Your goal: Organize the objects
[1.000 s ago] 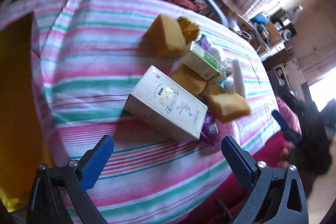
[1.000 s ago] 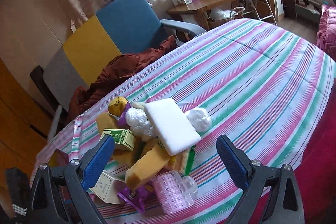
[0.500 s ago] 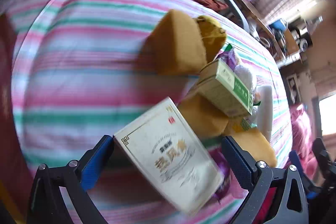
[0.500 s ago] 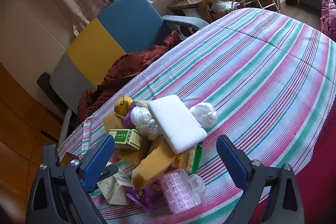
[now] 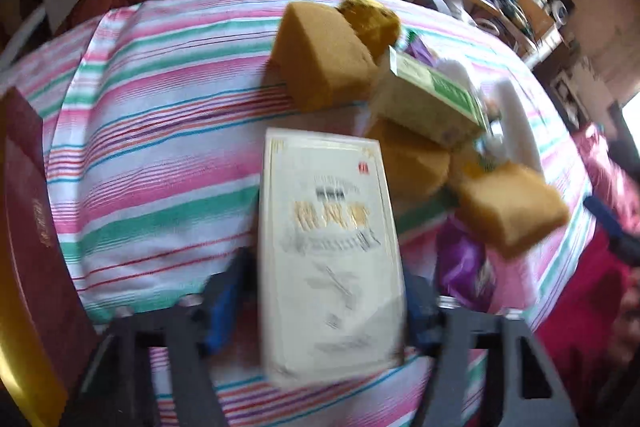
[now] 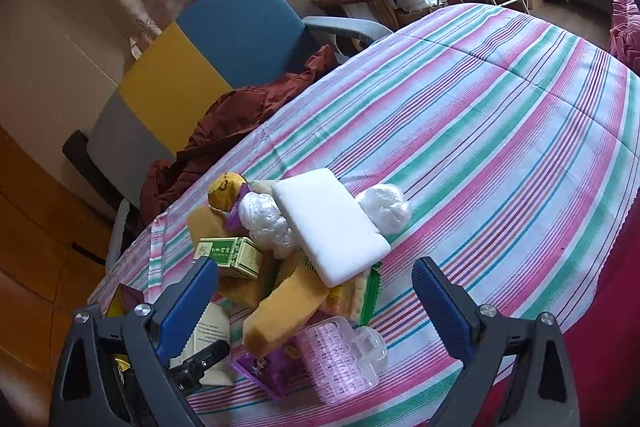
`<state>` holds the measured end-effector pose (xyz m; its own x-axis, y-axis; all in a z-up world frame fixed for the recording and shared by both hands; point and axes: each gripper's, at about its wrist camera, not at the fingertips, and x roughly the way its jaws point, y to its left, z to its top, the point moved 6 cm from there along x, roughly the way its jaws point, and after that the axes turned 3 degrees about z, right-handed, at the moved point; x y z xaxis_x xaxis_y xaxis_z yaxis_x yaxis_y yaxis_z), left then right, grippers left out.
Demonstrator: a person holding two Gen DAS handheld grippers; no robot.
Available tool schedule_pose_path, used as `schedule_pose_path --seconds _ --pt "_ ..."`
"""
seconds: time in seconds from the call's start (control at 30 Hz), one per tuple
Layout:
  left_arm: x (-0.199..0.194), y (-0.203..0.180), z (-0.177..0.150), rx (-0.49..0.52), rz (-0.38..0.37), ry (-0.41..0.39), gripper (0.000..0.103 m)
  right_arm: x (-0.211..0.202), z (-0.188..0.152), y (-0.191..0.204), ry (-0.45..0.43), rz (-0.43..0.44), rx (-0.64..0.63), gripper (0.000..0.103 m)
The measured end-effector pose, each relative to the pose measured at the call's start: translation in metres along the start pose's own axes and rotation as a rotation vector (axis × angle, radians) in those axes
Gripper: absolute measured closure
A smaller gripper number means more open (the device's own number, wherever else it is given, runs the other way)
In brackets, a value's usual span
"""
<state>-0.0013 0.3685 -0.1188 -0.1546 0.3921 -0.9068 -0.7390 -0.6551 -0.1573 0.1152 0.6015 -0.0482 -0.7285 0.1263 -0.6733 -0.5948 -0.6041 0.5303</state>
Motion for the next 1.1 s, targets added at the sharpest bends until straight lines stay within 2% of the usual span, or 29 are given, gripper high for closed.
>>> schedule_pose_path --seconds 0.1,0.2,0.33,0.53,0.7,0.73,0.83,0.97,1.0,1.1 --pt "-0.007 0.000 -0.014 0.041 -0.023 -0.004 0.051 0.004 -0.004 -0.001 0.040 -0.010 -0.007 0.004" --pt "-0.014 0.005 -0.026 0.066 -0.035 -0.006 0.051 0.014 -0.012 0.001 0.157 -0.051 -0.052 0.004" --pt "-0.025 0.010 -0.044 0.077 -0.049 -0.013 0.050 0.026 -0.033 0.012 0.336 -0.126 -0.203 0.008" --pt "-0.033 0.012 -0.063 0.058 -0.070 -0.027 0.050 0.043 -0.062 0.021 0.507 -0.278 -0.429 0.010" --pt "-0.036 0.020 -0.063 0.058 -0.071 -0.038 0.050 0.064 -0.069 0.020 0.578 -0.355 -0.488 0.016" --pt "-0.029 0.009 -0.057 0.058 -0.069 -0.040 0.050 0.068 -0.070 0.018 0.593 -0.368 -0.493 0.017" --pt "-0.031 0.012 -0.060 0.068 -0.068 -0.052 0.050 0.080 -0.076 0.016 0.648 -0.375 -0.507 0.039" --pt "-0.039 0.016 -0.067 0.065 -0.081 -0.066 0.051 0.077 -0.079 0.015 0.638 -0.375 -0.523 0.040" --pt "-0.039 0.007 -0.060 0.066 -0.090 -0.074 0.051 0.073 -0.079 0.014 0.628 -0.379 -0.523 0.040" --pt "-0.057 0.009 -0.069 0.078 -0.116 -0.108 0.051 0.054 -0.078 0.009 0.593 -0.369 -0.509 0.040"
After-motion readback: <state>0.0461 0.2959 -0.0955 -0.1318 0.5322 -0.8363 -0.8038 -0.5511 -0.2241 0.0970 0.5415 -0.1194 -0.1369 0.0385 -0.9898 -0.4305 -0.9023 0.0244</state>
